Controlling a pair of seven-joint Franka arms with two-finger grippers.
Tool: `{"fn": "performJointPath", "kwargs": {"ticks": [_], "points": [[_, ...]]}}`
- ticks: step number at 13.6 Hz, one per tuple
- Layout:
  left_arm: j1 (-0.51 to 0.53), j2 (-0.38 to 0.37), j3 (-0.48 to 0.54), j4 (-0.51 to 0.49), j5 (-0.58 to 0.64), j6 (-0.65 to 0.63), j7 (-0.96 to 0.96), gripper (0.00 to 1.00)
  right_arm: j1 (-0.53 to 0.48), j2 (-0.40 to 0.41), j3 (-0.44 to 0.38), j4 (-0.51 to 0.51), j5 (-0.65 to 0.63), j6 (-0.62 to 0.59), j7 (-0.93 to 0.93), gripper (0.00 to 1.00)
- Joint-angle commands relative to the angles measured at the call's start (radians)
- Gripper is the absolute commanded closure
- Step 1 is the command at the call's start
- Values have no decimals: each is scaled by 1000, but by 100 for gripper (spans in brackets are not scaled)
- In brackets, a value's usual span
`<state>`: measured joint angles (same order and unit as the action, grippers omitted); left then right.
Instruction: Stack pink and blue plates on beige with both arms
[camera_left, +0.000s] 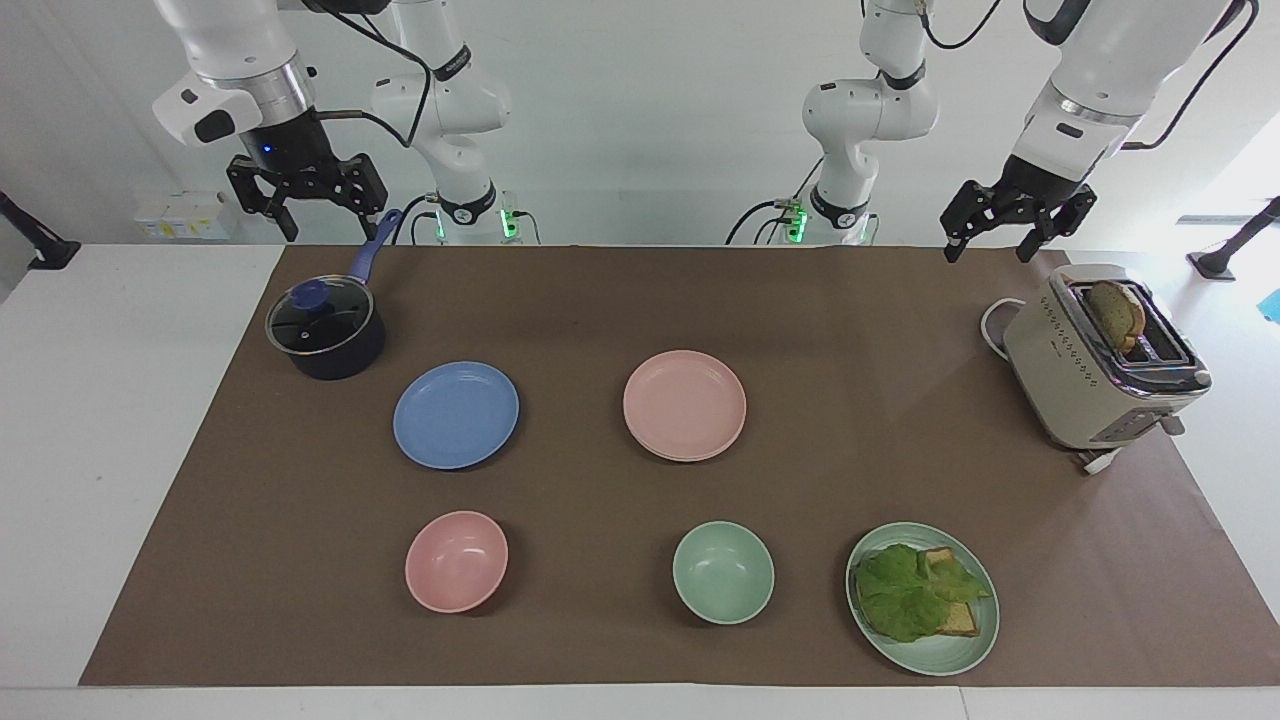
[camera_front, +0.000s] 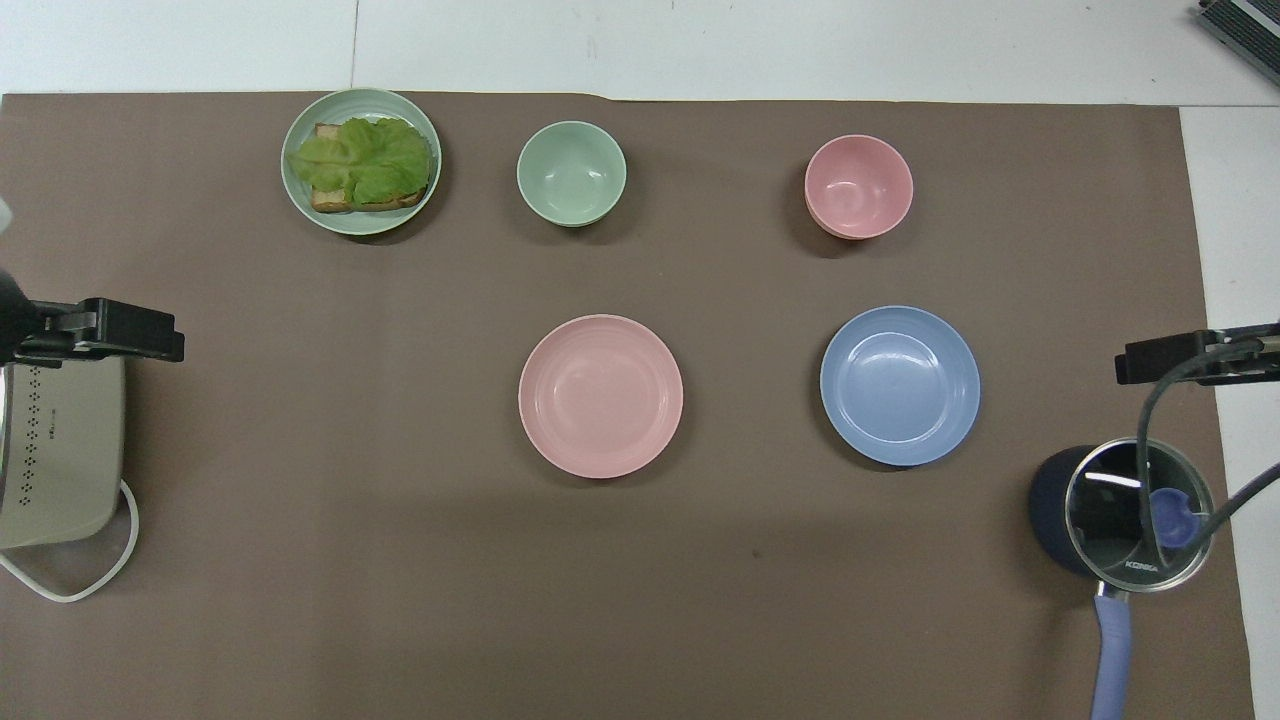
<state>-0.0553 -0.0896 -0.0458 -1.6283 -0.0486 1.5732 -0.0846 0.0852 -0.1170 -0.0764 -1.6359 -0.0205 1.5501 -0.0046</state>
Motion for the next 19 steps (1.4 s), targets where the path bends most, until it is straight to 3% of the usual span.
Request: {"fn": "performJointPath", "kwargs": {"ticks": [1, 14, 17, 19], "points": [[15, -4, -11, -2, 18, -4, 14, 0, -7, -6, 3, -12, 1, 15, -26, 0], [46, -10, 15, -10, 19, -27, 98, 0, -4, -1, 4, -44, 4, 30, -37, 0], [45, -10, 17, -7, 18, -24, 94, 0, 8, 3, 17, -194, 4, 242, -46, 0], [42, -10, 15, -7, 18, -25, 94, 0, 10, 46, 17, -238, 4, 293, -106, 0]]}}
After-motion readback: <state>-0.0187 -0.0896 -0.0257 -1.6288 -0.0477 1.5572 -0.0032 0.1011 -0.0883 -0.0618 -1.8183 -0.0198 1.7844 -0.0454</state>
